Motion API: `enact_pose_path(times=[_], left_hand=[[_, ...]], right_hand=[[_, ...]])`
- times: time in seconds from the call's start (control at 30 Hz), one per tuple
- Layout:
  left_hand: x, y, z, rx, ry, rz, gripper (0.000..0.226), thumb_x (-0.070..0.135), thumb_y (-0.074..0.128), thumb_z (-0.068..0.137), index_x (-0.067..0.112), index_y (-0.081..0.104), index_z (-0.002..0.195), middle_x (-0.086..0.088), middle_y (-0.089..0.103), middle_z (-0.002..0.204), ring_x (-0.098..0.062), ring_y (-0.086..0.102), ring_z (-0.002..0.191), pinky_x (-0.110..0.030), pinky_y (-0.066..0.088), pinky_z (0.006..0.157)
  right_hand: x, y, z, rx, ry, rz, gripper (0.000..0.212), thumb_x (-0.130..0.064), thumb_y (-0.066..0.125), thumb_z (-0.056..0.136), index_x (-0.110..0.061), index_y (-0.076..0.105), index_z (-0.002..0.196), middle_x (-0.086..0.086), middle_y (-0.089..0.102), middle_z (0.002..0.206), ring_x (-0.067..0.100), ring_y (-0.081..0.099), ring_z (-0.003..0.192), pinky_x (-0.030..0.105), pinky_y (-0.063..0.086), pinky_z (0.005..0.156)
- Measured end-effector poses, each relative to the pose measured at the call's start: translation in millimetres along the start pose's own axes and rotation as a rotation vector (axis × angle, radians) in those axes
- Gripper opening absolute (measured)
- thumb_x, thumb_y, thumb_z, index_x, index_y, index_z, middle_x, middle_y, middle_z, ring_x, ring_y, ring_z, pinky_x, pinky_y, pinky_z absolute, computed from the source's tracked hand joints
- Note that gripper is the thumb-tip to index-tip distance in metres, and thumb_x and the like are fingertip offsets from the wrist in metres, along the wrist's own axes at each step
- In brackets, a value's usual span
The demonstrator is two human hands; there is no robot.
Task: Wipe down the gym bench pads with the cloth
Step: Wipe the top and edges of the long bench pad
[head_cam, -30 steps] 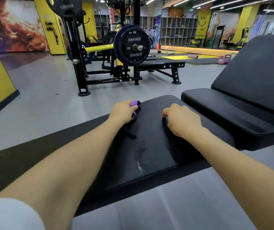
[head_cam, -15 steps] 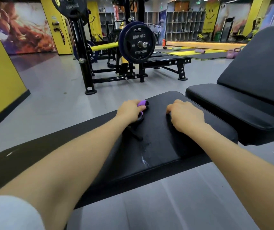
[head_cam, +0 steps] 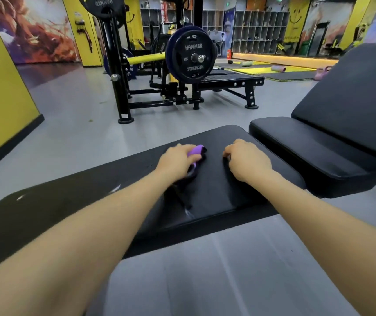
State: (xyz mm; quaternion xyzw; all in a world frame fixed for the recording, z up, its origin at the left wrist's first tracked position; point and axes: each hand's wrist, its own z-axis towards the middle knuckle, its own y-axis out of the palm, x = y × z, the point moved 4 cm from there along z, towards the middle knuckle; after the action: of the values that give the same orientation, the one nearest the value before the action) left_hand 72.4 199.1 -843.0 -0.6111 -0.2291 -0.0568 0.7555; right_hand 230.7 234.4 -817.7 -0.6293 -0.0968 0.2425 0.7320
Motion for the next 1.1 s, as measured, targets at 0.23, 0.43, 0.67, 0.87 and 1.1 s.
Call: enact_pose_path(times=[0.23, 0.43, 0.67, 0.87, 1.1], left_hand=[[26, 4, -67, 0.021, -0.032, -0.016, 0.038, 0.041, 0.039, 0.098, 0.034, 0.046, 0.134, 0.001, 0.05, 0.14, -0.021, 0.031, 0.138, -0.035, 0.033, 0.097], [42, 5, -113, 0.055, 0.071, -0.066, 0.038, 0.04, 0.043, 0.096, 0.032, 0.048, 0.133, 0.001, 0.056, 0.134, -0.012, 0.026, 0.141, -0.032, 0.033, 0.101], [52, 13, -59, 0.111, -0.189, 0.009, 0.039, 0.041, 0.038, 0.098, 0.022, 0.049, 0.131, -0.009, 0.056, 0.128, -0.03, 0.05, 0.116, -0.032, 0.037, 0.082], [67, 16, -124, 0.158, -0.004, 0.014, 0.03, 0.036, 0.039, 0.098, 0.022, 0.056, 0.118, -0.004, 0.058, 0.12, -0.023, 0.044, 0.124, -0.028, 0.028, 0.077], [4, -11, -159, 0.192, -0.094, 0.034, 0.026, 0.035, 0.042, 0.097, 0.028, 0.056, 0.118, -0.003, 0.061, 0.111, -0.026, 0.048, 0.12, -0.033, 0.036, 0.082]], right_hand=[[35, -14, -44, 0.246, -0.024, 0.27, 0.027, -0.009, 0.044, 0.093, -0.013, 0.065, 0.11, 0.01, 0.052, 0.117, 0.029, 0.042, 0.113, 0.031, 0.036, 0.077], [32, -2, -58, 0.347, -0.101, 0.311, 0.026, -0.011, 0.045, 0.093, -0.01, 0.065, 0.109, 0.008, 0.054, 0.114, 0.028, 0.044, 0.109, 0.035, 0.04, 0.081], [35, 0, -64, 0.43, -0.138, 0.293, 0.027, -0.011, 0.043, 0.095, -0.007, 0.065, 0.111, 0.008, 0.056, 0.112, 0.026, 0.045, 0.106, 0.029, 0.034, 0.075], [35, 3, -63, 0.423, -0.141, 0.268, 0.027, -0.009, 0.043, 0.094, -0.007, 0.065, 0.11, 0.009, 0.056, 0.113, 0.026, 0.045, 0.107, 0.028, 0.032, 0.074], [29, 2, -71, 0.425, -0.175, 0.223, 0.027, 0.0, 0.046, 0.091, -0.004, 0.063, 0.112, 0.011, 0.055, 0.11, 0.029, 0.044, 0.104, 0.036, 0.04, 0.081]])
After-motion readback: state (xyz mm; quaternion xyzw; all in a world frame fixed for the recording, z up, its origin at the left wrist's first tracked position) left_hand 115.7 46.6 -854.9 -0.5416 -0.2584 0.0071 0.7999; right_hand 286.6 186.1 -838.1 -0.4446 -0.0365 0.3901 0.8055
